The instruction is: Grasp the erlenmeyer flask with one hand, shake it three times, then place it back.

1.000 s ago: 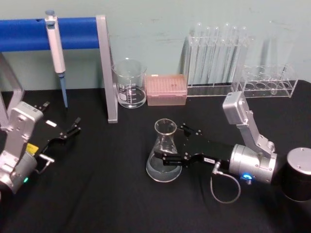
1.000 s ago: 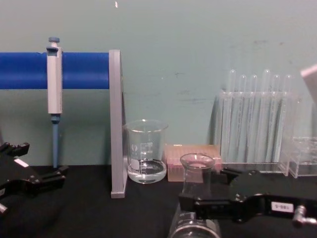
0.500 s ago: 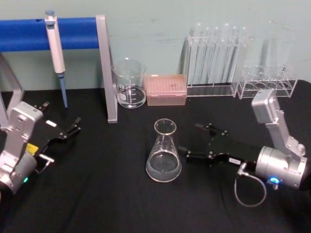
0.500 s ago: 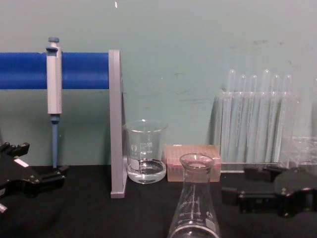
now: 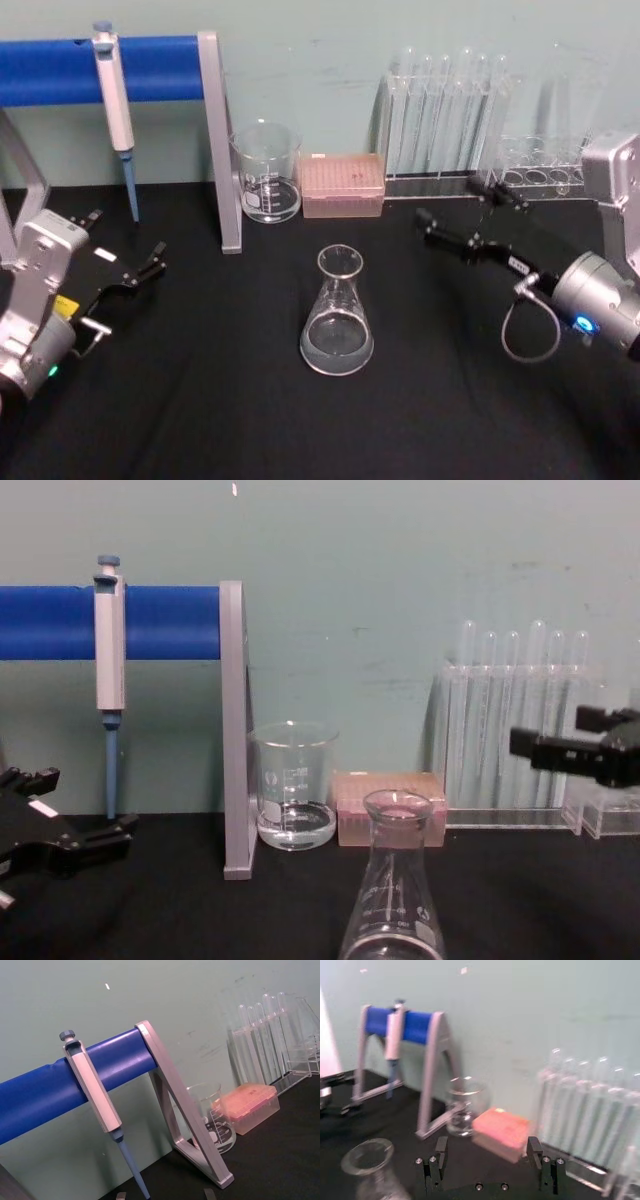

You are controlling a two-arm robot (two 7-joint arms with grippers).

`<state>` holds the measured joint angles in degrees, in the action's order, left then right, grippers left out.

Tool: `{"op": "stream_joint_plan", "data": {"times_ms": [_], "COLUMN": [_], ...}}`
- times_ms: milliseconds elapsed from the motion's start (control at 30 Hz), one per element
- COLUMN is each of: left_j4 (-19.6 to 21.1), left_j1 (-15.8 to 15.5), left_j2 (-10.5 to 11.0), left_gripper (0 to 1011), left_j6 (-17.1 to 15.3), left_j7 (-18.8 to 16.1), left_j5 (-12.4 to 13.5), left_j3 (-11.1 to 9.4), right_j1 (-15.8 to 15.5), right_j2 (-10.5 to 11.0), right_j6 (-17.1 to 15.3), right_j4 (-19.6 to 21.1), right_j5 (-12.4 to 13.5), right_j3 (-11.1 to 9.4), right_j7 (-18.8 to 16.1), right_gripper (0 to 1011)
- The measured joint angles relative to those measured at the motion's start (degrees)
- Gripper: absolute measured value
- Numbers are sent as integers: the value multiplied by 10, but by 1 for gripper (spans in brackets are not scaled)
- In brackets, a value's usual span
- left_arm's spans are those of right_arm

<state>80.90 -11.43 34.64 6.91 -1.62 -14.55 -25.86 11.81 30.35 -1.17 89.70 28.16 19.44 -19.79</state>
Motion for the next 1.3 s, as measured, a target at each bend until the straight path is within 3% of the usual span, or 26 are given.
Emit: {"op": "stream_joint_plan", "data": {"times_ms": [300, 433, 933, 1300], "left_j4": [0, 0, 0, 0], "left_j1": [0, 0, 0, 0], "left_j2": [0, 0, 0, 0], "left_gripper": [1001, 1001, 1001, 1001], "left_j6": [0, 0, 0, 0], "left_j7": [0, 0, 0, 0], "left_j5": [0, 0, 0, 0], "left_j3": [0, 0, 0, 0], "right_j1": [-4, -5, 8, 12], "right_j2": [-47, -64, -91, -102], "right_j6": [1, -10, -27, -30], "right_j4": [-8, -27, -105, -123], "right_j5": [-67, -81, -117, -121], "right_j3": [-10, -11, -1, -12], "right_j7": [104, 121, 116, 97], "right_gripper": [1003, 1003, 1003, 1003]}}
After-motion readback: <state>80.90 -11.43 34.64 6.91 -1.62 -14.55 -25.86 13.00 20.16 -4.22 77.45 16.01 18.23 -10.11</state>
